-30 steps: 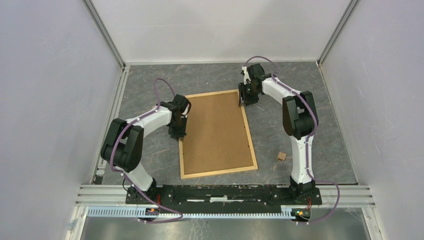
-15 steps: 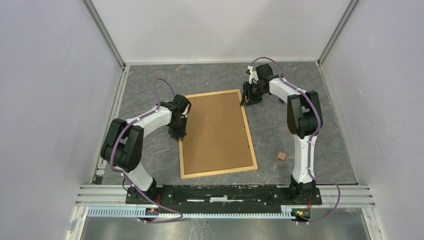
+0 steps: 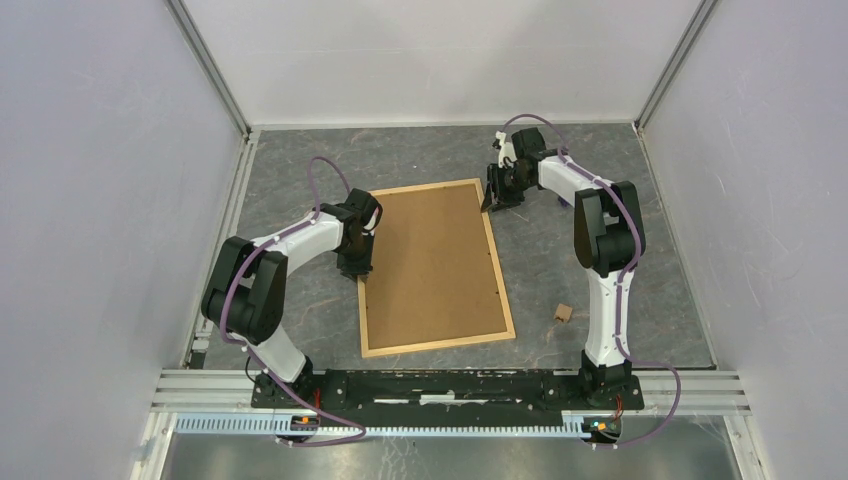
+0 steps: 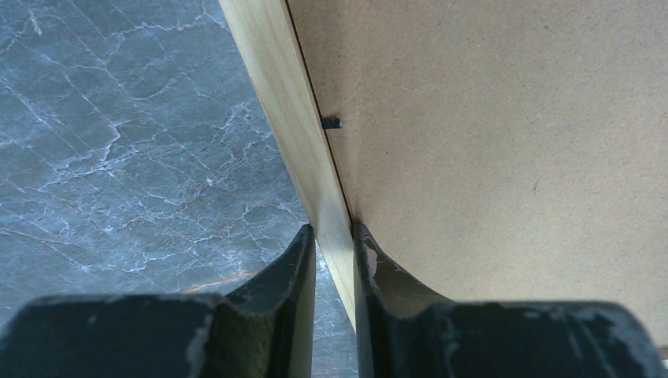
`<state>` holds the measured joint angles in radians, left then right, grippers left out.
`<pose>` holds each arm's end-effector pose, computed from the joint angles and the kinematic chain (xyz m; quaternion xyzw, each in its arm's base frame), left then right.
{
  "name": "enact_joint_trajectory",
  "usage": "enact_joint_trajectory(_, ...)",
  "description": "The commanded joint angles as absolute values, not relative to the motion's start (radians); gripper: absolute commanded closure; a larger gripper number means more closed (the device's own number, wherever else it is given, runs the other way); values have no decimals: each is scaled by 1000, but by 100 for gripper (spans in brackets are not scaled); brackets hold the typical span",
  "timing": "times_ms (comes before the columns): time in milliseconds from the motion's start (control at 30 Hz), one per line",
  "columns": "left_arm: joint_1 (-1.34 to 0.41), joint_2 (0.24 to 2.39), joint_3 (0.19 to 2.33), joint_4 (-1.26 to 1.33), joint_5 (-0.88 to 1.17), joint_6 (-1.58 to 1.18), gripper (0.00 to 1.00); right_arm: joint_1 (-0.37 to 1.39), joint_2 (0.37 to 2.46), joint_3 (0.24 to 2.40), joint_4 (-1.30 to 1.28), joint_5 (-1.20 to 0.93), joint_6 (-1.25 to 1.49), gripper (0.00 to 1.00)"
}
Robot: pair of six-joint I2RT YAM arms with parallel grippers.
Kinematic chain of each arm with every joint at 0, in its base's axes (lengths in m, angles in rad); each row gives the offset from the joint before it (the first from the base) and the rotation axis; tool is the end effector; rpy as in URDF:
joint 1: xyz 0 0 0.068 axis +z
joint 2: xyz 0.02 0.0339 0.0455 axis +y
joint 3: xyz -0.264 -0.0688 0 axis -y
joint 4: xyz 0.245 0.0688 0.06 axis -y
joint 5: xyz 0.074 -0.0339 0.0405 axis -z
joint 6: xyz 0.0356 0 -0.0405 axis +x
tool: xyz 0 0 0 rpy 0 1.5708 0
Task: Put the photo into the frame
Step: Install the photo frame at the center of the board.
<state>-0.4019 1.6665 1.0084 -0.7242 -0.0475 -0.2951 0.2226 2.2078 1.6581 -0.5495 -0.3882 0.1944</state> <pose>0.2733 -0.1143 0.1663 0.0509 0.9940 -0.0099 0.0965 0.4514 0.1160 0.1536 -0.0585 0.9533 0.2309 0.1854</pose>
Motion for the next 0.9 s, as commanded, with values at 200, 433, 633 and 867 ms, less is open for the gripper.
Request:
enact_joint_trajectory(200, -416, 1653, 996, -744, -28, -248, 98, 233, 2281, 1702, -709, -39, 174, 69)
enact_joint_trajectory(433, -416, 1651, 993, -745, -27, -250, 98, 266, 2327, 1709, -738, 117, 211, 68)
enact_joint_trajectory(633, -418, 1650, 993, -745, -25, -250, 98, 303, 2384, 1734, -757, 189, 235, 68)
enact_joint_trajectory(867, -419, 1648, 992, -745, -25, -250, 98, 347, 2380, 1693, -761, 212, 246, 66)
